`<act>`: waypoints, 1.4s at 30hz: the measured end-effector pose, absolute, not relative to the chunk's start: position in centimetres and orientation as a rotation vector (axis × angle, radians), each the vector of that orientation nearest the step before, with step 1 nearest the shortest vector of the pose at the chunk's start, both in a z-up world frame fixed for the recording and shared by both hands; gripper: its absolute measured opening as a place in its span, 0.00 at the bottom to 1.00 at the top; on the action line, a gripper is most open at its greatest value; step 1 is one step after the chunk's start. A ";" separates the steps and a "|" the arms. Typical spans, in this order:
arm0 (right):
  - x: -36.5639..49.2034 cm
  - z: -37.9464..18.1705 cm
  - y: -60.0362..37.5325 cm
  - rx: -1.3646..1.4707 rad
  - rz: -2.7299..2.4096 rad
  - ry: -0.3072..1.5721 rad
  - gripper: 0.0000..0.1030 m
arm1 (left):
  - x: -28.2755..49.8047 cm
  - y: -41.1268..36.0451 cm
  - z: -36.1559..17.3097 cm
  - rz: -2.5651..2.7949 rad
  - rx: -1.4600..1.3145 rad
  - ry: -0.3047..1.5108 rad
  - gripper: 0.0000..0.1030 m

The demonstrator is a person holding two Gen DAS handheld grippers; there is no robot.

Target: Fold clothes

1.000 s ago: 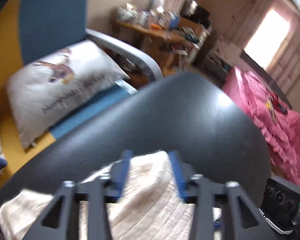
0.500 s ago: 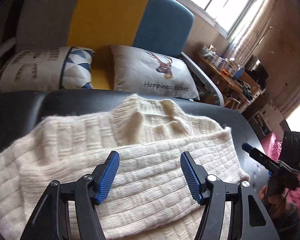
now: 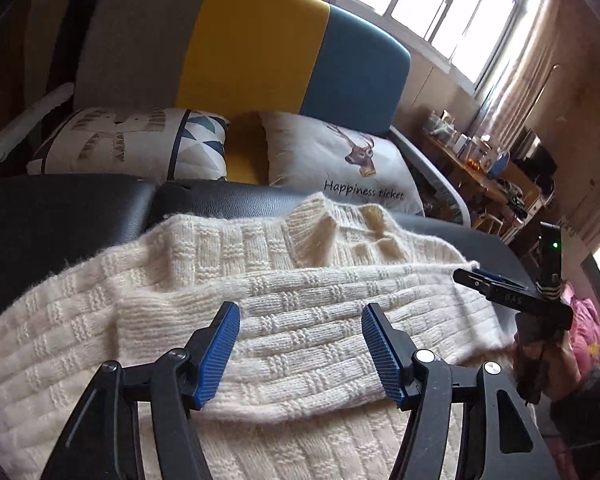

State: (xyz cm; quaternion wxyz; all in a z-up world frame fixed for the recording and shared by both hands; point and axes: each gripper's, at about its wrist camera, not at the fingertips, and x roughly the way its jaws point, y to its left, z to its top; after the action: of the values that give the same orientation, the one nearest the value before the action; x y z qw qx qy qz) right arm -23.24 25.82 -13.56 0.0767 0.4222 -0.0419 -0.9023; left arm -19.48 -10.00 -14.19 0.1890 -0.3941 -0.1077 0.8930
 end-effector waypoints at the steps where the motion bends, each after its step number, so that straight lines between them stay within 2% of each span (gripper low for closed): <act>1: -22.3 -12.8 25.6 1.242 -2.705 -0.121 0.77 | -18.9 -10.2 -13.8 2.521 -1.092 -0.316 0.66; 5: -18.4 -12.7 24.1 1.252 -2.668 -0.062 0.77 | -18.0 -10.6 -15.4 2.516 -1.168 -0.310 0.68; 7: -18.3 -15.3 24.1 1.411 -2.647 -0.016 0.77 | -18.0 -10.9 -16.8 2.519 -1.209 -0.309 0.68; 10: -17.4 -15.6 24.6 1.353 -2.674 -0.047 0.78 | -17.9 -10.9 -17.0 2.533 -1.217 -0.311 0.68; 12: -16.9 -14.6 24.6 1.391 -2.698 -0.078 0.78 | -17.4 -11.1 -15.9 2.537 -1.224 -0.369 0.68; 15: -13.7 -12.7 24.0 1.265 -2.664 -0.206 0.78 | -14.7 -11.5 -14.1 2.504 -1.178 -0.470 0.68; 18: -10.6 -13.1 22.8 1.271 -2.607 -0.223 0.78 | -10.2 -10.8 -13.5 2.495 -1.146 -0.449 0.73; 20: -9.5 -14.6 22.6 1.358 -2.592 -0.212 0.78 | -7.3 -10.1 -13.9 2.493 -1.144 -0.409 0.73; 23: -7.5 -15.6 23.4 1.322 -2.616 -0.236 0.78 | -4.1 -9.8 -15.5 2.513 -1.185 -0.357 0.73; 26: -7.1 -16.2 23.5 1.322 -2.612 -0.189 0.78 | -2.3 -10.4 -17.7 2.525 -1.236 -0.338 0.73; 30: -6.9 -16.2 22.6 1.340 -2.640 -0.105 0.78 | -1.0 -10.8 -17.4 2.555 -1.204 -0.331 0.73; 35: -5.8 -16.0 21.3 1.365 -2.670 -0.013 0.79 | 0.9 -17.2 -15.9 2.546 -1.177 -0.717 0.73; 38: -5.5 -15.9 21.4 1.351 -2.674 -0.022 0.81 | 2.7 -25.4 -15.9 2.644 -1.157 -0.989 0.74; 42: -5.9 -15.8 21.3 1.356 -2.677 -0.021 0.81 | 5.3 -37.8 -16.7 2.734 -1.128 -1.456 0.74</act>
State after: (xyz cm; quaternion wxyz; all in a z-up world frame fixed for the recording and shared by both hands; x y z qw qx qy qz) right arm -5.89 21.31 -15.80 0.0702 0.4506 -0.0071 -0.8899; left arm 5.34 -37.82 -16.74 -0.0775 -0.3412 -0.4404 0.8268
